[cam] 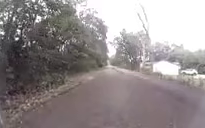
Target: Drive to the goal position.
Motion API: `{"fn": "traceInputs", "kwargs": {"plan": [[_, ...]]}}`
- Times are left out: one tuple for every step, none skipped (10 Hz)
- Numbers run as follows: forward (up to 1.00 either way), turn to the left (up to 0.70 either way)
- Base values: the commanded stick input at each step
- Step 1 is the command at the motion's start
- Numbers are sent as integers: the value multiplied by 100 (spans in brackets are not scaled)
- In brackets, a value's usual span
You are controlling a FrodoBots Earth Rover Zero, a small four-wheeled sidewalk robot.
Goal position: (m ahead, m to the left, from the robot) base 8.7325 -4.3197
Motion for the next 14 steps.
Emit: {"fn": "traceInputs", "kwargs": {"plan": [[70,0],[70,0],[70,0],[70,0],[70,0],[70,0],[70,0],[70,0],[70,0],[70,0],[70,0],[70,0],[70,0],[70,-17]]}}
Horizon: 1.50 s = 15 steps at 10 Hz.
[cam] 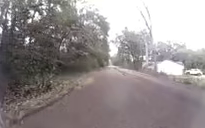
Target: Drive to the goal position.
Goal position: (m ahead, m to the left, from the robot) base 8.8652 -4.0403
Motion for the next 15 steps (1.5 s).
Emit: {"fn": "traceInputs", "kwargs": {"plan": [[70,-10],[70,-2],[70,0],[70,0],[70,0],[70,0],[70,0],[70,0],[70,0],[70,0],[70,0],[70,0],[70,0],[70,0],[70,0]]}}
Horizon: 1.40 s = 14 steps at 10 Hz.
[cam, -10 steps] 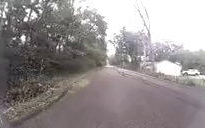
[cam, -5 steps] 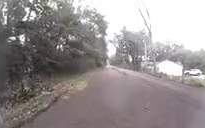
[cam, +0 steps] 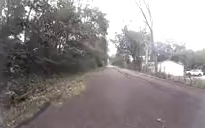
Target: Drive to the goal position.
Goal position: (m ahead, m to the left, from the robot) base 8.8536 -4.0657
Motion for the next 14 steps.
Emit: {"fn": "traceInputs", "kwargs": {"plan": [[70,0],[70,0],[70,-1],[70,-35],[70,-35],[70,-14],[70,0],[70,0],[70,0],[70,0],[70,0],[70,0],[70,0],[70,0]]}}
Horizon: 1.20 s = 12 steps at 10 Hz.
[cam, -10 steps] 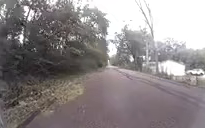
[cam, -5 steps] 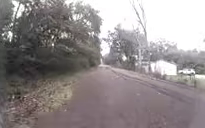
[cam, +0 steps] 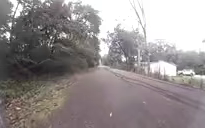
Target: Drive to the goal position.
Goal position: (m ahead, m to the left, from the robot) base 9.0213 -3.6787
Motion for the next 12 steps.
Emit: {"fn": "traceInputs", "kwargs": {"plan": [[70,0],[70,0],[70,0],[70,0],[70,0],[70,0],[70,-1],[70,-3],[70,-22],[70,-8],[70,0],[70,0]]}}
